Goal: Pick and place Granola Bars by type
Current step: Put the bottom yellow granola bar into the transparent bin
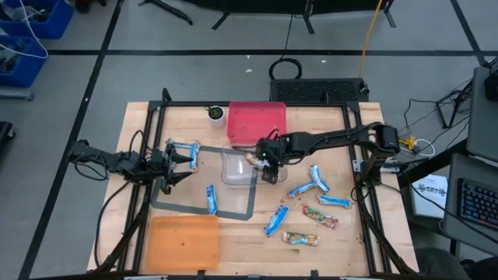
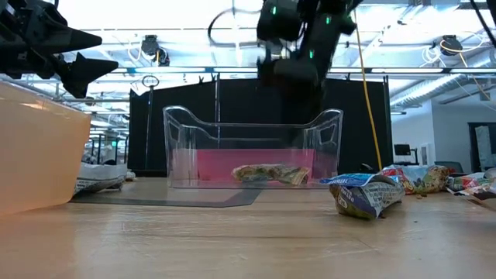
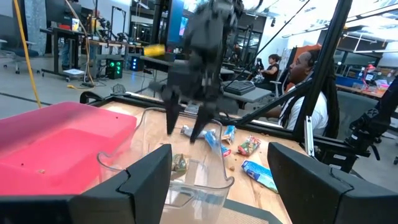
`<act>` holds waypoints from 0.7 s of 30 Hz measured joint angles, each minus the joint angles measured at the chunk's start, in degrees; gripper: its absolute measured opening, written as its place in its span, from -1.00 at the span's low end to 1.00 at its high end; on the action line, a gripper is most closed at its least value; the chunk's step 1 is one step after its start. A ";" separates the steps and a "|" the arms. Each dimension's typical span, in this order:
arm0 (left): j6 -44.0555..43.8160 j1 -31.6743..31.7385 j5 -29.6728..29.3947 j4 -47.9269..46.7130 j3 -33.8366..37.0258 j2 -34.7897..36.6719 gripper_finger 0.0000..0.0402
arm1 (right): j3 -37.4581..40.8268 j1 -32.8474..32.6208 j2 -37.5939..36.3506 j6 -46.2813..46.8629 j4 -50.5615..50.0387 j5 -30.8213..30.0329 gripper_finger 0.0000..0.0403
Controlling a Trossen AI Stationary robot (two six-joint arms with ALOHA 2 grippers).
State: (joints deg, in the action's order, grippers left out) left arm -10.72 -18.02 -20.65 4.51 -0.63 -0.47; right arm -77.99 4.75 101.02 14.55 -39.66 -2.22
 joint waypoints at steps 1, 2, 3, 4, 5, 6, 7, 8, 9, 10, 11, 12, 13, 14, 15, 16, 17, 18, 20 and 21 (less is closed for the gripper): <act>-0.01 -0.01 0.00 0.00 0.00 -0.01 0.34 | -0.85 0.00 -0.87 0.00 -1.93 -0.97 0.19; 0.00 0.00 -0.01 0.00 0.00 0.00 0.34 | -1.72 0.00 -1.54 -0.10 -3.73 -2.10 0.22; -0.01 -0.01 0.00 0.00 -0.01 -0.01 0.34 | -2.37 0.00 -2.43 -0.28 -5.40 -2.91 0.25; -0.02 -0.01 0.00 0.00 0.00 -0.01 0.34 | -2.94 0.00 -3.24 -0.37 -6.63 -3.43 0.28; -0.01 -0.01 0.00 0.00 0.00 0.00 0.34 | -3.47 0.02 -4.22 -0.34 -7.15 -3.56 0.30; 0.00 -0.02 0.00 0.00 0.00 -0.02 0.34 | -4.02 0.03 -5.31 -0.20 -7.71 -3.56 0.33; -0.01 -0.01 0.00 0.00 0.00 -0.02 0.34 | -4.46 0.02 -6.40 -0.19 -8.31 -3.61 0.35; -0.02 -0.02 0.00 0.00 0.00 0.00 0.34 | -4.84 0.02 -7.64 -0.06 -9.16 -3.61 0.37; 0.00 -0.02 0.00 0.00 -0.02 -0.02 0.34 | -5.00 0.02 -8.77 0.18 -9.79 -3.62 0.39; -0.01 -0.01 0.00 0.00 0.00 -0.02 0.34 | -5.02 -0.07 -9.91 0.61 -10.41 -3.46 0.41; -0.01 0.00 0.00 0.00 -0.02 0.00 0.34 | -5.02 -0.35 -11.07 1.29 -11.15 -3.41 0.43; 0.00 0.00 0.00 0.00 0.00 0.00 0.34 | -5.02 -0.58 -12.30 1.78 -11.99 -3.40 0.45; 0.00 0.00 0.00 0.00 0.00 0.00 0.34 | -5.02 -0.87 -13.60 2.39 -13.05 -3.47 0.47; 0.00 0.00 0.00 0.00 0.00 -0.02 0.34 | -5.02 -1.24 -15.04 2.96 -14.24 -3.51 0.49; -0.01 -0.01 0.00 0.00 0.00 -0.01 0.34 | -5.03 -1.72 -16.42 3.65 -15.51 -3.52 0.50; 0.00 -0.01 0.00 0.00 0.00 0.00 0.34 | -5.08 -2.21 -17.63 4.44 -16.88 -3.54 0.51; 0.00 0.00 0.00 0.00 -0.01 0.00 0.34 | -5.10 -2.81 -18.86 5.22 -18.25 -3.54 0.51; -0.01 -0.01 0.00 0.00 -0.01 -0.01 0.34 | -5.10 -3.51 -20.09 5.85 -19.76 -3.57 0.51; 0.00 0.00 0.00 0.00 0.00 -0.02 0.34 | -5.10 -5.36 -22.43 7.01 -21.74 -4.22 0.50; 0.00 0.00 0.00 0.00 0.00 0.00 0.34 | -5.10 -6.52 -23.88 7.48 -22.49 -5.09 0.48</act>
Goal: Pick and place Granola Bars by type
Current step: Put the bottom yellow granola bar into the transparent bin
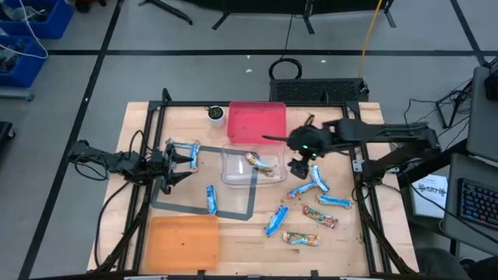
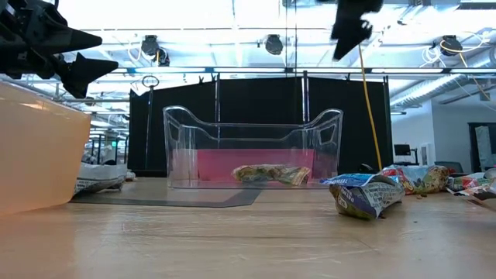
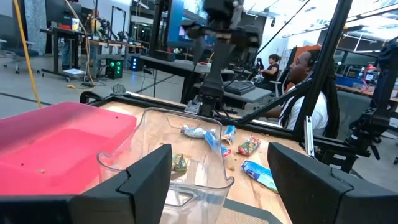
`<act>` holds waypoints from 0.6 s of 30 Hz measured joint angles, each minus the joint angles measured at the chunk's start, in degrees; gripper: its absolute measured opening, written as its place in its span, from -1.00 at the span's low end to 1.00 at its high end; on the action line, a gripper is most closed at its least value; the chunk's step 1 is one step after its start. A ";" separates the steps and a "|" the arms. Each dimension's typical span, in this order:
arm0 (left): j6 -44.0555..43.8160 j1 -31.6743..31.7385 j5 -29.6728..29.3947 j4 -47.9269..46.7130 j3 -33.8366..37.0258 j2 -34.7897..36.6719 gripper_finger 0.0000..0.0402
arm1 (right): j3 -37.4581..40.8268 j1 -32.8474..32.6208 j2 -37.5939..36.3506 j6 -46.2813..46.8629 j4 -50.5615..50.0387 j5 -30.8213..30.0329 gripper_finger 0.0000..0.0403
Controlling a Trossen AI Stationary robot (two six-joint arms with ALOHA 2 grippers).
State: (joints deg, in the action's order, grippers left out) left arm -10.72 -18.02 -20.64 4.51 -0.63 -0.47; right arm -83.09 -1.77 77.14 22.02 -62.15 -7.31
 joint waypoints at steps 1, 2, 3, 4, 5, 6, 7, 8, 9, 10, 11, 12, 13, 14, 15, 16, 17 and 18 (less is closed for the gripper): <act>0.00 -0.02 0.00 0.00 0.00 -0.02 0.34 | 0.00 -1.17 -1.23 0.45 -0.87 -0.50 0.47; 0.00 -0.02 0.00 0.00 -0.02 0.00 0.34 | 0.00 -2.29 -2.41 1.09 -1.61 -1.05 0.46; 0.00 0.00 0.00 0.00 -0.02 -0.02 0.34 | -0.02 -3.39 -3.53 1.52 -2.26 -1.57 0.44; -0.02 0.00 0.00 0.00 0.00 0.00 0.34 | -0.11 -4.49 -4.43 2.24 -3.21 -1.74 0.43; 0.00 -0.02 -0.02 0.00 -0.02 0.00 0.34 | -0.38 -5.60 -4.93 2.90 -4.48 -1.91 0.42; 0.00 0.00 -0.01 0.00 -0.02 -0.01 0.34 | -0.82 -6.73 -5.27 3.40 -5.75 -2.28 0.40; 0.00 -0.01 0.00 0.00 -0.01 -0.02 0.34 | -1.41 -8.11 -5.44 4.00 -7.01 -3.07 0.39; -0.01 -0.01 -0.01 0.00 -0.01 0.00 0.34 | -1.96 -9.56 -5.46 4.42 -8.37 -3.48 0.38; -0.02 0.00 0.00 0.00 -0.02 -0.01 0.34 | -2.40 -11.00 -5.50 4.57 -9.54 -3.47 0.37; 0.00 -0.02 0.00 0.00 -0.02 -0.02 0.34 | -2.71 -12.47 -5.48 4.56 -10.26 -3.55 0.36; -0.01 0.00 0.00 0.00 -0.02 -0.02 0.34 | -2.82 -13.89 -5.46 4.58 -10.25 -3.92 0.36; 0.00 -0.01 0.00 0.00 -0.02 -0.01 0.34 | -2.82 -15.37 -5.42 4.71 -10.08 -4.43 0.35; 0.00 -0.02 0.00 0.00 -0.02 0.00 0.34 | -2.82 -16.70 -5.39 4.82 -10.12 -4.60 0.34; 0.00 -0.02 0.00 0.00 -0.02 0.00 0.34 | -2.82 -17.87 -5.28 5.19 -10.17 -4.74 0.33; 0.00 0.00 0.00 0.00 -0.02 -0.02 0.34 | -2.85 -18.89 -4.98 5.56 -10.14 -4.94 0.32; -0.01 0.00 0.00 0.00 -0.02 0.00 0.34 | -2.89 -19.84 -4.68 5.77 -10.14 -5.01 0.31; 0.00 0.00 0.00 0.00 -0.02 -0.02 0.34 | -2.89 -20.84 -4.27 5.87 -10.14 -5.50 0.31; 0.00 -0.01 0.00 0.00 -0.02 -0.02 0.34 | -2.89 -21.98 -3.73 6.01 -10.07 -6.49 0.30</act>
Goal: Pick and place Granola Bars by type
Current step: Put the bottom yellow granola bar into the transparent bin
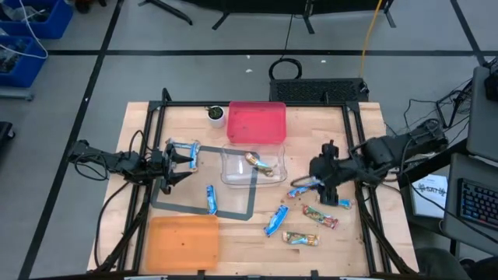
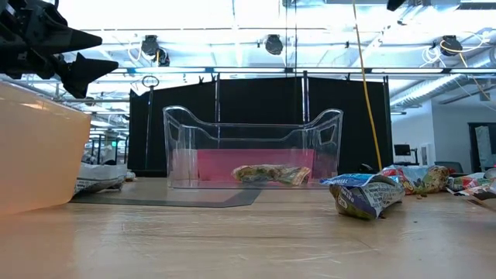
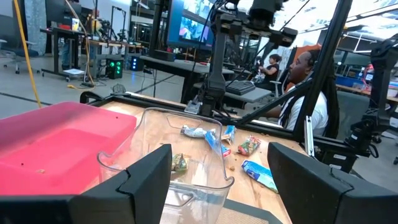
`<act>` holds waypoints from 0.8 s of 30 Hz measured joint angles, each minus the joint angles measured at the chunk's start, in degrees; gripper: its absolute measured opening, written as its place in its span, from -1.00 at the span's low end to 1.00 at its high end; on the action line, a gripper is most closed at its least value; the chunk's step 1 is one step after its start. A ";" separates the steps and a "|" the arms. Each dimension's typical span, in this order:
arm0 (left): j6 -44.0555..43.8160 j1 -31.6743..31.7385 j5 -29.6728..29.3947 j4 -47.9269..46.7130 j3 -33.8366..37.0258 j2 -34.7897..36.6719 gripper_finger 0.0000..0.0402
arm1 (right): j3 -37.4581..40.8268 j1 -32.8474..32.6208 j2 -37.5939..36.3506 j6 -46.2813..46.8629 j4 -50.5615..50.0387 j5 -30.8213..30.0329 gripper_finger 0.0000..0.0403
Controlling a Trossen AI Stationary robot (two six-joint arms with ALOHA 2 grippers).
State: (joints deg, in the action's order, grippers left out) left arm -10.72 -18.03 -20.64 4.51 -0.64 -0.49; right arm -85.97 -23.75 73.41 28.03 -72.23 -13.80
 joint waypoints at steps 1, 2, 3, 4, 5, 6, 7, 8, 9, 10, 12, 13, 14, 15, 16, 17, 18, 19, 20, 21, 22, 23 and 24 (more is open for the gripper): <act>0.00 0.01 -0.01 0.00 0.00 0.02 0.34 | 0.00 -0.84 0.60 0.03 0.24 -0.96 0.30; 0.00 -0.01 0.00 0.00 0.00 0.02 0.34 | 0.00 -1.56 1.27 -0.04 0.74 -1.82 0.29; -0.01 0.01 0.00 0.00 0.00 0.01 0.34 | 0.00 -2.23 1.99 -0.04 1.24 -2.49 0.29; 0.00 0.01 0.00 0.00 0.00 0.01 0.34 | 0.00 -2.83 2.82 -0.04 1.65 -2.72 0.29; 0.00 0.01 0.00 0.00 0.00 0.00 0.34 | 0.00 -3.40 3.70 -0.04 2.05 -2.70 0.29; 0.00 0.01 0.00 0.00 0.00 0.02 0.34 | 0.00 -3.97 4.64 0.01 2.61 -2.70 0.29; 0.00 0.00 0.00 0.00 0.00 0.00 0.34 | 0.00 -4.68 5.60 0.32 3.12 -2.70 0.29; 0.00 0.01 0.00 0.00 0.00 0.01 0.34 | 0.00 -5.38 6.38 0.81 3.45 -2.71 0.29; 0.00 0.00 0.00 0.00 0.00 0.01 0.34 | 0.00 -6.27 7.24 1.57 3.73 -2.69 0.29; -0.02 0.01 0.00 0.00 0.00 0.02 0.34 | 0.00 -6.96 8.01 2.18 4.10 -2.69 0.29; 0.00 0.01 0.00 0.00 0.00 0.00 0.34 | 0.00 -8.14 9.49 2.97 4.71 -2.74 0.29; 0.00 0.01 -0.02 0.00 0.00 0.02 0.34 | 0.00 -8.71 10.09 3.58 5.11 -3.08 0.29; 0.00 -0.01 0.00 0.00 0.00 0.02 0.34 | 0.00 -9.17 10.68 4.33 5.62 -3.88 0.29; -0.01 0.00 -0.02 0.00 0.00 0.01 0.34 | 0.00 -9.58 11.27 4.92 6.33 -4.32 0.29; 0.00 0.01 0.00 0.00 0.00 0.01 0.34 | 0.00 -9.78 11.85 5.61 7.30 -4.19 0.29; 0.00 0.01 -0.02 0.00 0.00 0.00 0.34 | 0.00 -9.83 12.56 6.09 8.47 -4.13 0.29; -0.01 0.00 -0.02 0.00 0.00 0.02 0.34 | 0.00 -10.07 13.45 6.63 9.59 -3.92 0.29; -0.01 0.01 -0.02 0.00 0.00 0.02 0.34 | 0.00 -10.32 14.32 7.11 10.60 -3.59 0.29; -0.02 0.01 -0.02 0.00 0.00 0.00 0.34 | 0.00 -10.56 15.14 7.29 11.49 -2.94 0.29; 0.00 0.01 -0.02 0.00 0.00 0.02 0.34 | 0.02 -10.84 15.94 7.34 12.24 -2.67 0.29; -0.01 0.00 -0.02 0.00 0.00 0.01 0.34 | 0.02 -11.02 16.56 7.60 12.63 -2.69 0.29; 0.00 0.01 -0.02 0.00 0.00 0.00 0.34 | 0.02 -11.24 17.15 8.16 12.68 -2.70 0.29; -0.02 0.01 -0.02 0.00 0.00 0.02 0.34 | 0.00 -11.46 17.70 9.01 12.51 -2.78 0.29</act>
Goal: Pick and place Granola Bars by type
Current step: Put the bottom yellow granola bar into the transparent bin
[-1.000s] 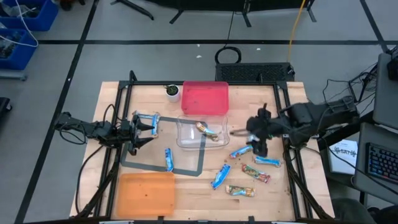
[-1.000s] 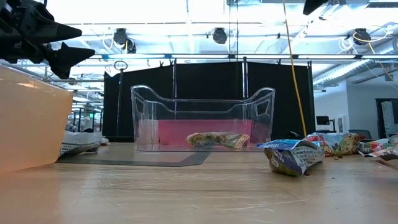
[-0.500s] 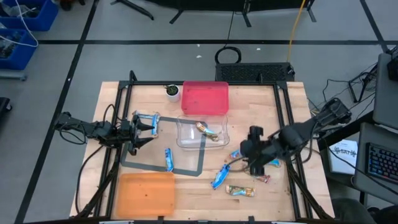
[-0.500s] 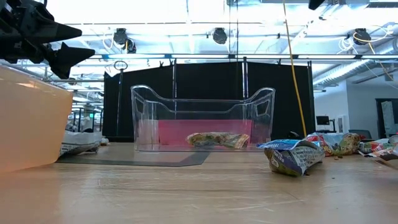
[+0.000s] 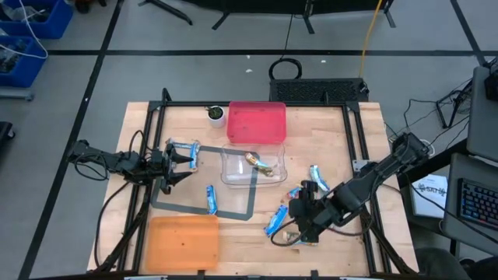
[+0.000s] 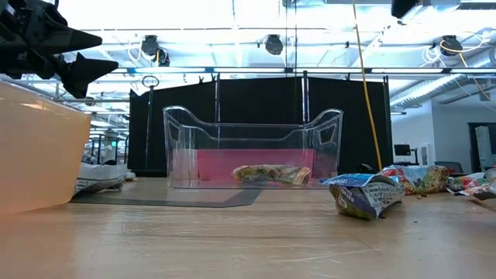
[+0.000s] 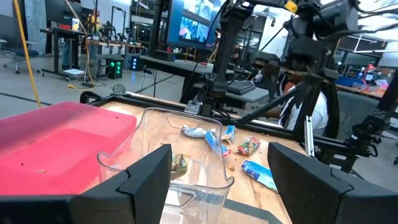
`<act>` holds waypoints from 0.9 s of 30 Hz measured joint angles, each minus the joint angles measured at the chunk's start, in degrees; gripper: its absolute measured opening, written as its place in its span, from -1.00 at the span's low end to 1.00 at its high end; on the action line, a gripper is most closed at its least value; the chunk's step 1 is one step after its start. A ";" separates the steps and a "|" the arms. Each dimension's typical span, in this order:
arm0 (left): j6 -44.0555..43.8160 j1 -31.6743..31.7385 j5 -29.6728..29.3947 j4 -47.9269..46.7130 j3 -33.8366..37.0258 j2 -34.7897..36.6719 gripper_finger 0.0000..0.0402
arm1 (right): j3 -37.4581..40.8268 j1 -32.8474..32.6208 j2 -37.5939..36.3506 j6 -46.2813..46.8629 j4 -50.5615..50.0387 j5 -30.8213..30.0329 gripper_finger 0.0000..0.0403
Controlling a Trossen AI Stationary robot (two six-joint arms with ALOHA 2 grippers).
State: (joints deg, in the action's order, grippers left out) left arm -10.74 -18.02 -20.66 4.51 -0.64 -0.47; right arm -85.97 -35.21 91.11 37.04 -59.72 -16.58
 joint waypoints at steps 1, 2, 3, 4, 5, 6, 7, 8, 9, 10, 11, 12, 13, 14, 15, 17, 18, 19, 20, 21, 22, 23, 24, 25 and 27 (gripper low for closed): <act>0.00 -0.01 0.00 0.00 0.00 0.00 0.34 | 0.00 -0.16 0.70 0.97 -0.27 0.02 0.29; 0.02 -0.01 0.00 0.00 0.00 0.00 0.34 | 0.09 -0.46 1.32 1.85 -0.23 0.04 0.29; 0.01 0.00 0.00 0.00 0.00 0.00 0.34 | 0.31 -0.84 1.92 2.88 -0.08 0.11 0.29; 0.02 0.00 0.00 0.00 0.00 0.00 0.34 | 0.57 -1.20 2.55 3.82 -0.07 0.15 0.29; 0.02 -0.02 0.00 0.00 0.00 0.00 0.34 | 0.84 -1.68 3.15 4.42 -0.09 0.14 0.29; 0.02 0.00 0.00 0.00 0.00 0.00 0.34 | 1.24 -2.36 3.71 4.80 -0.08 0.15 0.29; 0.02 -0.02 0.00 0.00 0.00 0.00 0.34 | 1.72 -3.11 4.25 5.25 -0.07 0.19 0.29; 0.00 0.00 0.00 0.00 0.00 0.00 0.34 | 2.17 -3.83 4.72 5.75 -0.07 0.28 0.29; 0.02 0.00 0.00 0.00 0.00 -0.02 0.34 | 2.59 -4.58 5.16 6.25 -0.06 0.35 0.29; 0.02 -0.02 0.00 0.00 0.00 0.00 0.34 | 3.05 -5.25 5.40 6.95 0.04 0.35 0.29; 0.00 -0.01 0.00 0.00 0.00 -0.01 0.34 | 3.69 -5.93 5.42 7.74 0.49 0.38 0.29; 0.02 0.00 0.00 0.00 0.00 0.00 0.34 | 4.57 -6.63 5.36 8.69 1.50 0.38 0.29; 0.01 -0.01 0.00 0.00 0.00 -0.01 0.34 | 5.58 -7.24 5.34 9.68 2.80 0.34 0.29; 0.02 -0.01 0.00 0.00 0.00 0.00 0.34 | 6.65 -7.82 5.35 10.73 4.18 0.39 0.29; 0.02 -0.02 0.00 0.00 0.00 0.00 0.34 | 7.76 -8.39 5.39 11.72 5.63 0.50 0.29; 0.02 0.00 0.00 0.00 0.00 0.00 0.34 | 10.05 -9.42 5.37 13.79 9.34 1.65 0.29; 0.01 -0.02 0.00 0.00 0.00 0.00 0.34 | 11.26 -9.77 5.34 14.74 11.17 2.18 0.29; 0.01 0.00 0.00 0.00 0.00 0.00 0.34 | 12.63 -10.09 5.34 15.69 12.94 3.04 0.29; 0.02 0.00 0.00 0.00 0.00 0.00 0.34 | 14.06 -10.33 5.34 16.67 14.48 3.45 0.29; 0.02 -0.02 0.00 0.00 0.00 -0.01 0.34 | 15.42 -10.51 5.38 17.73 15.79 4.07 0.29; 0.02 0.00 0.00 0.00 0.00 0.00 0.34 | 16.86 -10.66 5.38 18.47 17.20 4.69 0.29; 0.02 -0.01 0.00 0.00 0.00 0.00 0.34 | 18.32 -10.68 5.38 19.20 18.55 4.91 0.29; 0.02 0.00 0.00 0.00 0.00 -0.01 0.34 | 19.65 -10.68 5.36 19.85 19.69 5.88 0.29; 0.02 -0.02 0.00 0.00 0.00 0.00 0.34 | 20.92 -10.65 5.38 20.55 21.02 6.48 0.29; 0.02 -0.01 0.00 0.00 0.00 0.00 0.34 | 23.17 -10.67 5.38 21.11 23.10 7.48 0.29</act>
State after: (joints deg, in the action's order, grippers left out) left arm -10.72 -18.03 -20.67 4.51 -0.64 -0.47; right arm -62.80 -45.88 96.49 58.15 -36.62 -9.10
